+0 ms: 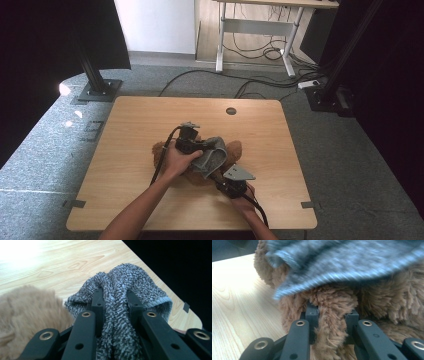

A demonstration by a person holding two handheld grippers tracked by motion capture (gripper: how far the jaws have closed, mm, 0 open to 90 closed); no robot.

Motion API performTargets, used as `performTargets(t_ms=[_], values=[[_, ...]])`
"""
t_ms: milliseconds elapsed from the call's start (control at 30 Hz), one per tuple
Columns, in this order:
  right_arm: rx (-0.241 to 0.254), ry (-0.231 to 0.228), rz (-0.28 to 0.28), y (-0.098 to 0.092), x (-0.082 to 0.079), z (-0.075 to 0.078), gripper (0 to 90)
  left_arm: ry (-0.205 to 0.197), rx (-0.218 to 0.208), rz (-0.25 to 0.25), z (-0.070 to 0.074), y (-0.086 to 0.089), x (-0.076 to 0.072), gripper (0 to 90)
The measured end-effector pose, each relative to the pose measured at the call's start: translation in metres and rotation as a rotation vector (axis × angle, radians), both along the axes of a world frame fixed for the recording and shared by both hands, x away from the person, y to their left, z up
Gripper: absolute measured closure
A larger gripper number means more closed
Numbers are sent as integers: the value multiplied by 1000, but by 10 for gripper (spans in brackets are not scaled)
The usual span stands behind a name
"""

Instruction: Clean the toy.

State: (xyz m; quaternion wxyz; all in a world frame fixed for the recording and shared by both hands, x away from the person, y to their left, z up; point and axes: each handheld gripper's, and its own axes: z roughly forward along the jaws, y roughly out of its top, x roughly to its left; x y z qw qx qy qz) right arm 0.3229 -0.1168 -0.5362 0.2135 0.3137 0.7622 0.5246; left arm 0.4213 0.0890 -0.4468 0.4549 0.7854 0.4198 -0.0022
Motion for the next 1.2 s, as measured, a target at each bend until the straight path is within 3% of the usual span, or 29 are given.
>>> performTargets(t_ms=[167,300,500,633,867,967,1200], values=[[13,13,-9,-1,1,0,733,13,-63,45,-2,42,-7,742],[16,15,-13,0,1,0,734,-15,-87,64,3,62,-15,744],[28,26,-19,-2,3,0,733,-66,-70,119,11,93,-25,741],[30,26,-20,-2,2,-1,734,-60,-66,190,7,128,-28,739],[24,14,-18,-1,1,-1,733,17,-71,316,-14,185,-23,735],[26,12,-17,-1,1,-2,733,72,-119,313,-25,196,-21,734],[29,14,-17,-2,0,-2,733,50,-142,273,-18,184,-21,734]])
